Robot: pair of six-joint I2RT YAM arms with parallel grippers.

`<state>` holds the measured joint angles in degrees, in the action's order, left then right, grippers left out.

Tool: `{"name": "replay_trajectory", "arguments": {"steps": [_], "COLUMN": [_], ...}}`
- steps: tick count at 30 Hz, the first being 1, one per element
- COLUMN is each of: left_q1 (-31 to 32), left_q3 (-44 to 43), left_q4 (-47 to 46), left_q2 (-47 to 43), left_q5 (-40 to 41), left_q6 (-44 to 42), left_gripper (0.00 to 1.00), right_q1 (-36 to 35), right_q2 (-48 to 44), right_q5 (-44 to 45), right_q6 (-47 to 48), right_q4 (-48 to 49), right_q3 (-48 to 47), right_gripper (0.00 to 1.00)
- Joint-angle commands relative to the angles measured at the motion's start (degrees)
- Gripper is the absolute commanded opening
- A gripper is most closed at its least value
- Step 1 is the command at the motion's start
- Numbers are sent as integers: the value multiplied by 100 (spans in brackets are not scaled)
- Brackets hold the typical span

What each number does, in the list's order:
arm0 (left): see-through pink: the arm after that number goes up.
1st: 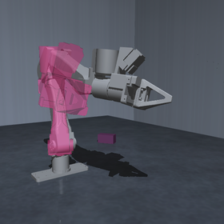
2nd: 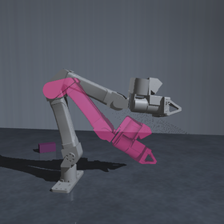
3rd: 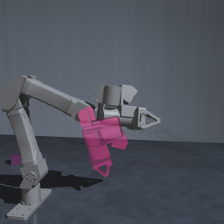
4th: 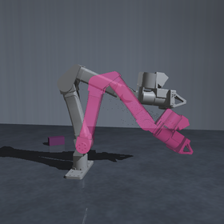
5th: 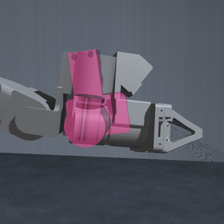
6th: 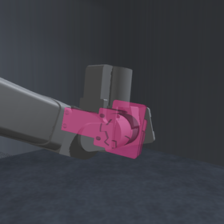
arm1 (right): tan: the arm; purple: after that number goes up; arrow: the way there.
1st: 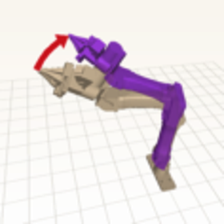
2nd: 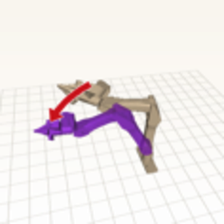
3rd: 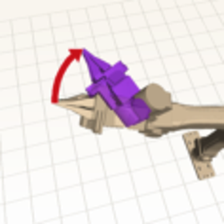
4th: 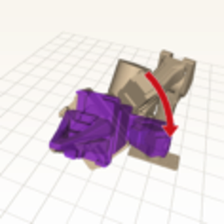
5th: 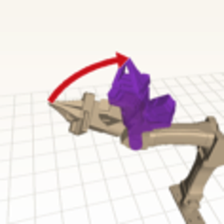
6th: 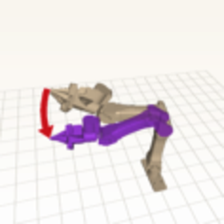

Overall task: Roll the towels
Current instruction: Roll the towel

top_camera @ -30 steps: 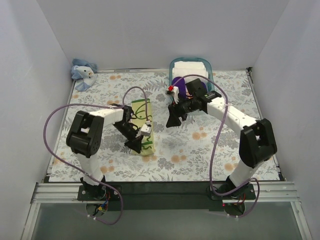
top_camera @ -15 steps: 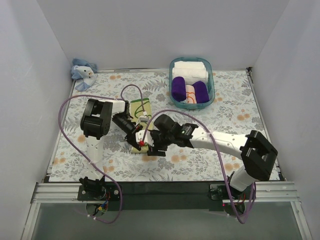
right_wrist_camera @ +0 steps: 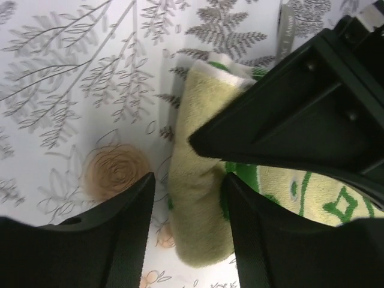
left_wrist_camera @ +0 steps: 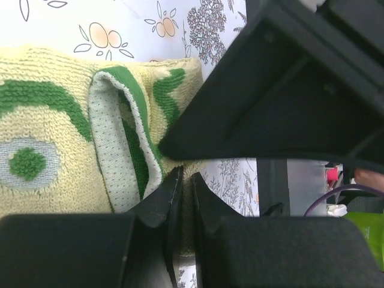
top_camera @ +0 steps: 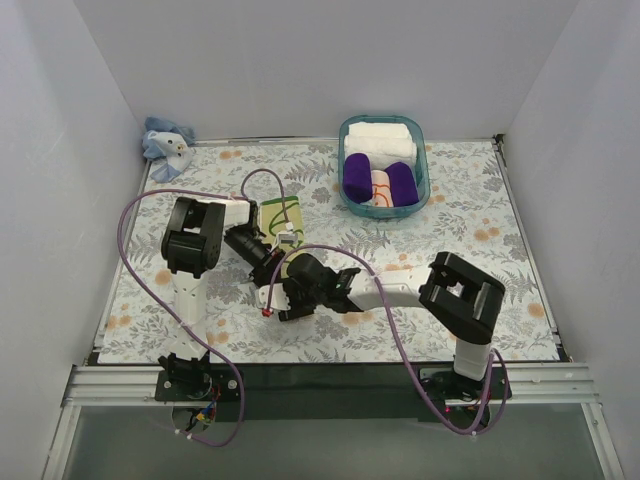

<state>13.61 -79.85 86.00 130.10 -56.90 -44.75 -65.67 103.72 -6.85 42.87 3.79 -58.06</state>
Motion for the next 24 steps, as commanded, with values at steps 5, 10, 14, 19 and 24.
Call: {"name": "replay_trajectory", "arguments": {"steps": [5,10,14,19,24], "left_q1": [-156,-437,-998,-1561,-1976], "left_q3": [251,427,418,514,1514], "left_q4": [-610,-645,-698,-969,-2286], "left_q2": [-72,-651,-1187,-1838,-3357], "left_q5": [443,23,-303,-558,-305], "left_q6": [-420,-473,-438,-237,264], "left_gripper": [7,27,37,52,54], "right_q1": [98,405,581,1054,1530], "right_q2": [535,501,342,631,1455], "right_q5": [124,-754,-1702,-2881,-4182], "right_q6": [-42,-594,-789,-1245,-1887], "right_q4": [193,-756,-1475,-2153,-2988], "right_q3": [-223,-688,-908,-1400,-2294], "right_gripper": [15,1,1,1,1]}}
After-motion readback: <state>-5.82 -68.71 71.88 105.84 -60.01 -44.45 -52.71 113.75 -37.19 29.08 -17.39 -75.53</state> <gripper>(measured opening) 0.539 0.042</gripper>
